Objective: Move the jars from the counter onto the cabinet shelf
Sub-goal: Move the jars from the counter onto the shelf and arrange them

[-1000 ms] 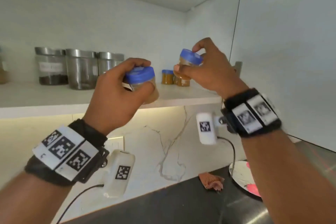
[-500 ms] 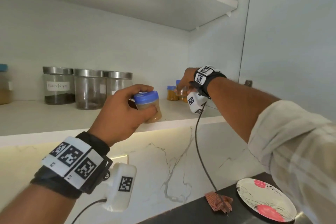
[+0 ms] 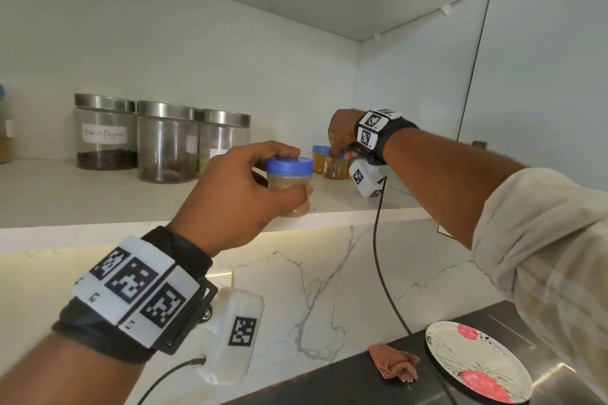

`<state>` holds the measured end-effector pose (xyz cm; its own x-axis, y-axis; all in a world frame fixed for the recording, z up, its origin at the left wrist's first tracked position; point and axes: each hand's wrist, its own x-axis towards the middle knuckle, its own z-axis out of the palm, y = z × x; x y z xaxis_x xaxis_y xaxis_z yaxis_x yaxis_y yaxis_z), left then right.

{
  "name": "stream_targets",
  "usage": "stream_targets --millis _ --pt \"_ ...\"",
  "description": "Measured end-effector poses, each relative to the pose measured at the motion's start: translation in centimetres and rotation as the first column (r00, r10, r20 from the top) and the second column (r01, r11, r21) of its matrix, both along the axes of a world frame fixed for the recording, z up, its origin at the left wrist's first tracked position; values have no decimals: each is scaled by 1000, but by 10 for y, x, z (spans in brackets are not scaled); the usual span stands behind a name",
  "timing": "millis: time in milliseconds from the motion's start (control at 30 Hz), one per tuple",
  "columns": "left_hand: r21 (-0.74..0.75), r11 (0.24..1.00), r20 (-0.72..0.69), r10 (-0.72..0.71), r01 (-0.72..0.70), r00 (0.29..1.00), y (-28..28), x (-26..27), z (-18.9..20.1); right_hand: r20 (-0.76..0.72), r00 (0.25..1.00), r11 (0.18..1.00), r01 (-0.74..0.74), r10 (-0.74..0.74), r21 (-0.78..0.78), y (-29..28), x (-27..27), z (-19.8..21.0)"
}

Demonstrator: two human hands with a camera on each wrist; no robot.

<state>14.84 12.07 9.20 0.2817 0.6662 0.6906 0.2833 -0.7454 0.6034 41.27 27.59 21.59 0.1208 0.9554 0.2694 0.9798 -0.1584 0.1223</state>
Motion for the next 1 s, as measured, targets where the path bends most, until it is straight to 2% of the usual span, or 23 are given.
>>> stream_targets --millis 233,367,433,567,667,767,833,1000 --pt "6 1000 -2 12 -12 1000 0 0 -1 -112 994 1000 0 4 31 0 4 0" --pt "0 1000 -14 21 -21 1000 -2 0 0 -206 978 999 -24 29 28 -27 -4 1" --pt "-4 1000 -12 24 -24 1000 -4 0 1 -262 961 995 -73 90 73 -48 -8 4" --pt "-12 999 -4 44 -44 999 -5 1 1 -450 848 960 -243 281 143 -107 -28 8" --pt "-41 997 5 60 -60 998 -4 1 1 -529 754 914 -383 391 130 -153 -52 1" --pt "-57 996 21 69 -68 997 -6 2 1 -540 724 877 -477 430 59 -187 -71 -14" --pt "-59 996 33 67 -65 997 -6 2 0 -515 733 867 -497 444 39 -200 -79 -24" --pt "-63 994 35 92 -89 995 -7 2 1 -492 738 879 -454 462 145 -197 -84 -37"
